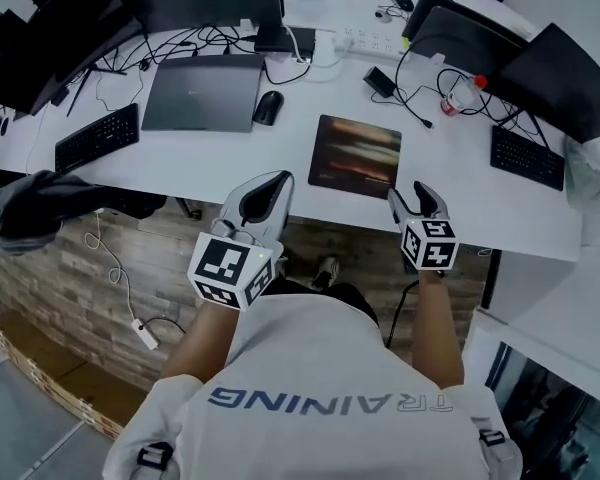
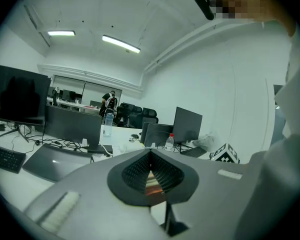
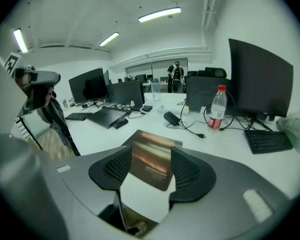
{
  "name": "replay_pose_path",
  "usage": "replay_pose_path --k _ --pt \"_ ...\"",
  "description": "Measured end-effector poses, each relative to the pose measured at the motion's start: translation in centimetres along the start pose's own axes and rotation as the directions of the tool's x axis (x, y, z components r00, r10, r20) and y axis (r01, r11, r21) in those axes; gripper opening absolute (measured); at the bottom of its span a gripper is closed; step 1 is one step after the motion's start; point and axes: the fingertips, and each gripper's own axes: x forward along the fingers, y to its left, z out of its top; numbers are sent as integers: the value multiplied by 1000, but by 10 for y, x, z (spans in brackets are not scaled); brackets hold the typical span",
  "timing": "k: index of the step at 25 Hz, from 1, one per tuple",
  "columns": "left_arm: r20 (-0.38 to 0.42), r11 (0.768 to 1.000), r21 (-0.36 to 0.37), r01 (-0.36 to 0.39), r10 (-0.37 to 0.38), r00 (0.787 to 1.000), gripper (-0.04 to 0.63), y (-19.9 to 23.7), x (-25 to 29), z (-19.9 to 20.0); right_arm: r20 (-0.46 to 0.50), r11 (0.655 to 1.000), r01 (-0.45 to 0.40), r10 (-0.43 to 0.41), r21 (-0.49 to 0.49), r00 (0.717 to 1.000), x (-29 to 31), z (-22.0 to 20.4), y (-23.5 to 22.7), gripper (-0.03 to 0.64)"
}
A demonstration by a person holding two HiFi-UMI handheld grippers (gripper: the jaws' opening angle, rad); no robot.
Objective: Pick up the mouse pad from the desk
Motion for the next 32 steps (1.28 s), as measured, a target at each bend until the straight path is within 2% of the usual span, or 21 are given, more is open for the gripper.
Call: replay_pose_path --k 5,16,19,22,25,32 --pt "-19 999 -29 -25 25 1000 0 10 -1 -10 -153 997 -22 10 -74 988 51 -42 2 299" --pt "-55 997 -57 -60 57 997 0 24 3 -27 -354 991 -54 7 -124 935 112 -99 -10 307" --pt "-62 997 -56 -58 55 997 0 24 5 -29 -354 991 -66 21 -116 935 114 -107 -10 265" --pt "-66 996 -60 -61 57 996 0 26 8 -32 -340 990 -78 34 -118 940 115 -106 -9 256" --pt "-72 996 -64 -60 55 996 0 25 10 -35 -357 990 -85 40 -114 933 116 -107 -9 242" --pt "-80 995 -76 -59 53 995 0 28 13 -41 -358 994 -59 20 -97 934 117 -105 -13 181"
